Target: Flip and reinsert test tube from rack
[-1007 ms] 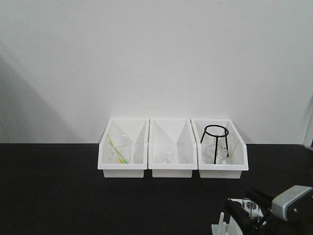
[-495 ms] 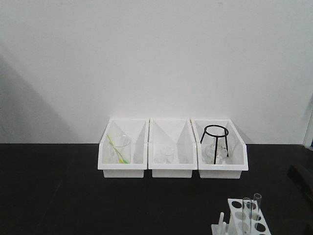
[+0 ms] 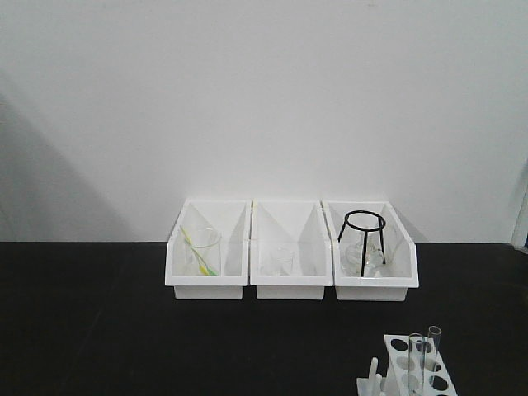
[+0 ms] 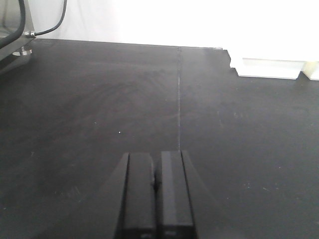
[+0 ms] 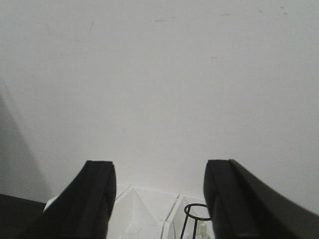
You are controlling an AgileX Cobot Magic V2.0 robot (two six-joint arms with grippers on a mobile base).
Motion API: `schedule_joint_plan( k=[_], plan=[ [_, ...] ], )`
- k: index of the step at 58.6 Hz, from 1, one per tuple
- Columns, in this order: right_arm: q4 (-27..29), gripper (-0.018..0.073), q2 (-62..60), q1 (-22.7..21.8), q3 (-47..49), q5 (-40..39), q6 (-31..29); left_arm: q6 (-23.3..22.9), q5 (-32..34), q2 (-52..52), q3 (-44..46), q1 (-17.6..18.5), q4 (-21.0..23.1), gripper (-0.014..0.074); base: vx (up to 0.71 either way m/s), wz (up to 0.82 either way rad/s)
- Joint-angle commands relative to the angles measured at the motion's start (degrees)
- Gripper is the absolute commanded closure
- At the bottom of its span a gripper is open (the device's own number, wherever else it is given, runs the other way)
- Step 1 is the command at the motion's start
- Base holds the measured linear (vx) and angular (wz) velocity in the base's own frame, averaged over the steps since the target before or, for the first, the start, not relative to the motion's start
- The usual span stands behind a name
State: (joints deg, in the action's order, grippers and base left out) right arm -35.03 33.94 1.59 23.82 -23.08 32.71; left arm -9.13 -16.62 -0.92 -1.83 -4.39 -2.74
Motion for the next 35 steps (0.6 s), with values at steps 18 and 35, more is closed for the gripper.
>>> schedule_joint_plan(
  k=[18,35],
  plan=[
    [15.4,0.0256,-7.0,-0.4,1.7,16.6,-12.1,0.0,5.0,-0.6,0.0,0.4,0.3,0.0603,0.00,0.00],
    [26.6,0.0519,-19.5,-0.4,1.2,39.1,-25.7,0.0,5.0,-0.6,0.0,0.4,0.3,0.0603,0.00,0.00]
  ],
)
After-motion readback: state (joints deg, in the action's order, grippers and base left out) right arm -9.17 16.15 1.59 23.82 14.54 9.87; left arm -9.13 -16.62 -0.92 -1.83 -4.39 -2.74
